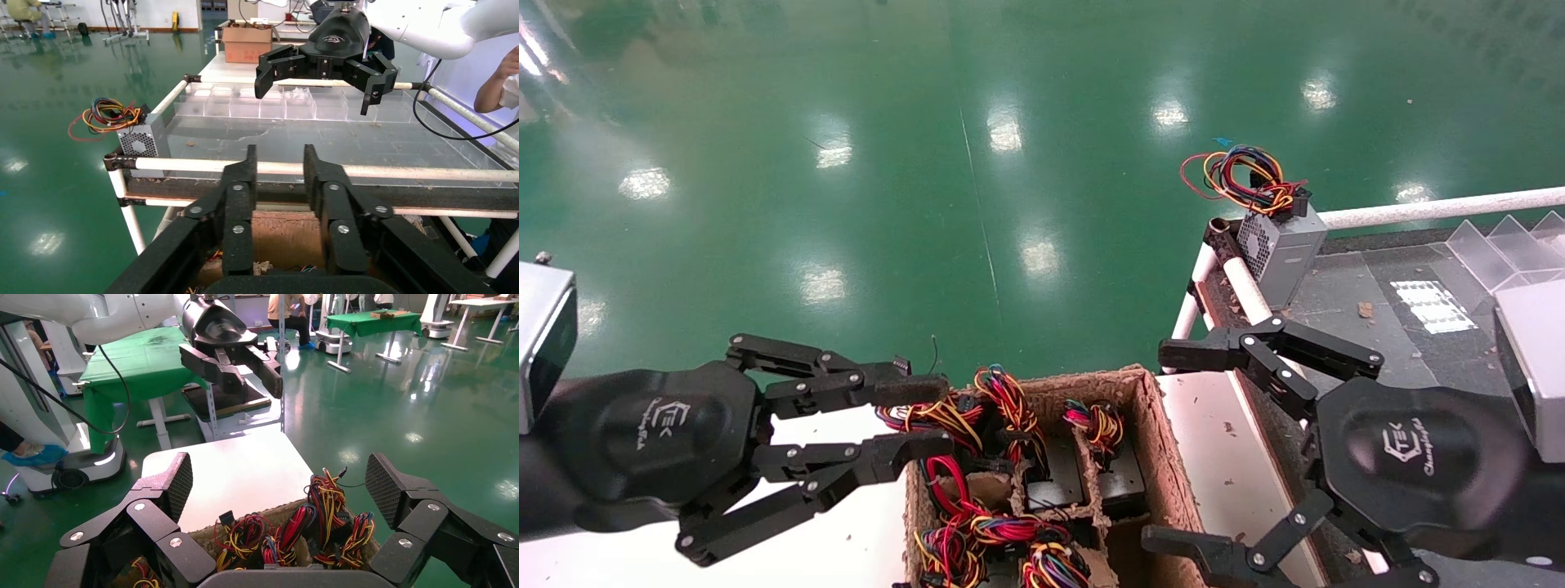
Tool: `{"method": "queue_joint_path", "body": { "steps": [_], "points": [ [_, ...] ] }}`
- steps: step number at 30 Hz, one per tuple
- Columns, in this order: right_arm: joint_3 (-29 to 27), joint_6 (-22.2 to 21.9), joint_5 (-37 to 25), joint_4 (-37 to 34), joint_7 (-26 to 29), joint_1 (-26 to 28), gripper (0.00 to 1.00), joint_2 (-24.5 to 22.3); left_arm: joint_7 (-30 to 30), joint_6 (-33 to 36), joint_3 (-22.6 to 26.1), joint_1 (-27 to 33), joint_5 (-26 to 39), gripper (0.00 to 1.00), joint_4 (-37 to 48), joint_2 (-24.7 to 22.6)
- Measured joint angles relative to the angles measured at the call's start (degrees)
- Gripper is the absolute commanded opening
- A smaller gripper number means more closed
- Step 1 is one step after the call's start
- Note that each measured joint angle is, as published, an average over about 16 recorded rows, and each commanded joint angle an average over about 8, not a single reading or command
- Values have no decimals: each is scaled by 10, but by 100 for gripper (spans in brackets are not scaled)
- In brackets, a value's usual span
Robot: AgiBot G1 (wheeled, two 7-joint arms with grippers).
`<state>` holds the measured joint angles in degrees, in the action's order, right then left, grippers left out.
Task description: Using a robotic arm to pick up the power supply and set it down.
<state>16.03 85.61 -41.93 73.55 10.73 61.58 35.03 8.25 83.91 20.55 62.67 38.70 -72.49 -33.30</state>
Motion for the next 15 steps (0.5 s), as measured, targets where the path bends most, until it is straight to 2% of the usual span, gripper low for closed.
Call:
{"method": "queue_joint_path", "body": {
  "steps": [12, 15],
  "points": [
    [0, 0, 0, 0, 0, 0, 100, 0, 0, 0, 0, 0, 0, 1, 0, 0],
    [0, 0, 0, 0, 0, 0, 100, 0, 0, 0, 0, 0, 0, 36, 0, 0]
  ]
}}
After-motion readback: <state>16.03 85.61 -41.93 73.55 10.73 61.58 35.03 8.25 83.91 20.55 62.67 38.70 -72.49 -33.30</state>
